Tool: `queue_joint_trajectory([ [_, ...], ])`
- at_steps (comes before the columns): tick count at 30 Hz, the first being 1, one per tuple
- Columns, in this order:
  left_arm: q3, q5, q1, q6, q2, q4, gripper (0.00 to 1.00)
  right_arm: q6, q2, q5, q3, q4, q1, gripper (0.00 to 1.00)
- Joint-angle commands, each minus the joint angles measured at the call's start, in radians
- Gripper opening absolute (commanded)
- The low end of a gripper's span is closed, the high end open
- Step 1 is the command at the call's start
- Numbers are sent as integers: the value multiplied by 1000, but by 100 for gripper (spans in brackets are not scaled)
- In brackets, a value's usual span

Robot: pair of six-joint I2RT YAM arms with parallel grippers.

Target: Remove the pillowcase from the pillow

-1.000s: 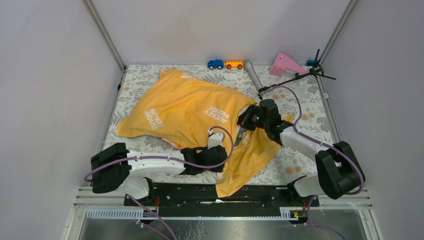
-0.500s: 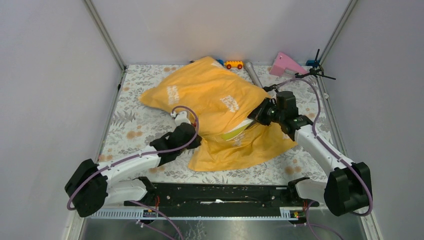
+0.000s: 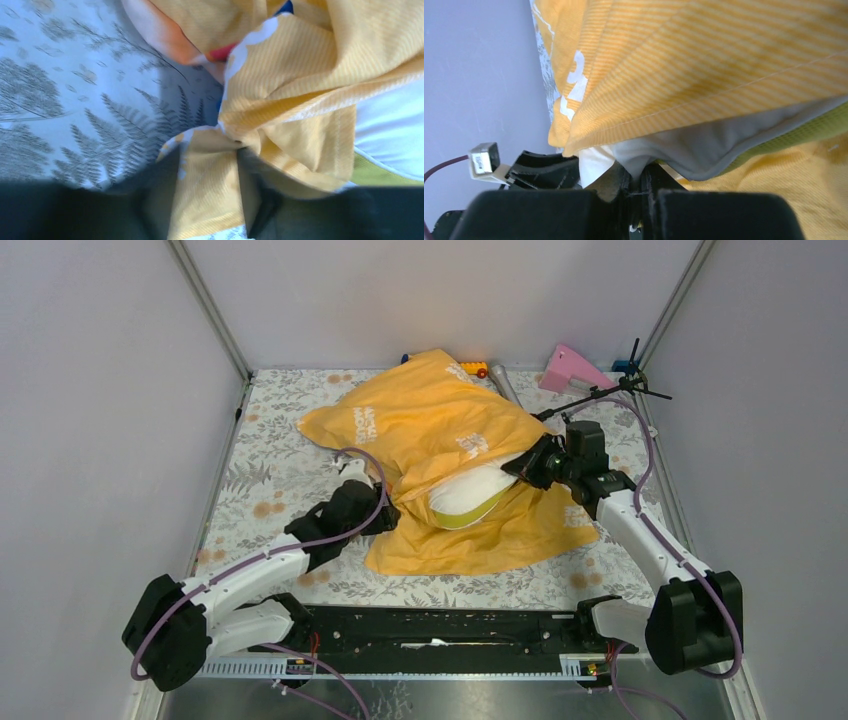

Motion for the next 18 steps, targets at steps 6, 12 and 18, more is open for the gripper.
queue_joint_trajectory([
  [6, 51, 56, -72, 87, -62, -15, 69, 115, 0, -139, 47, 195, -11, 0],
  [12, 112, 83, -169, 175, -206, 37, 69, 88, -8, -88, 53, 158, -11, 0],
  [18, 290, -62, -387, 327, -109, 10, 70, 128, -7, -59, 28, 127, -11, 0],
])
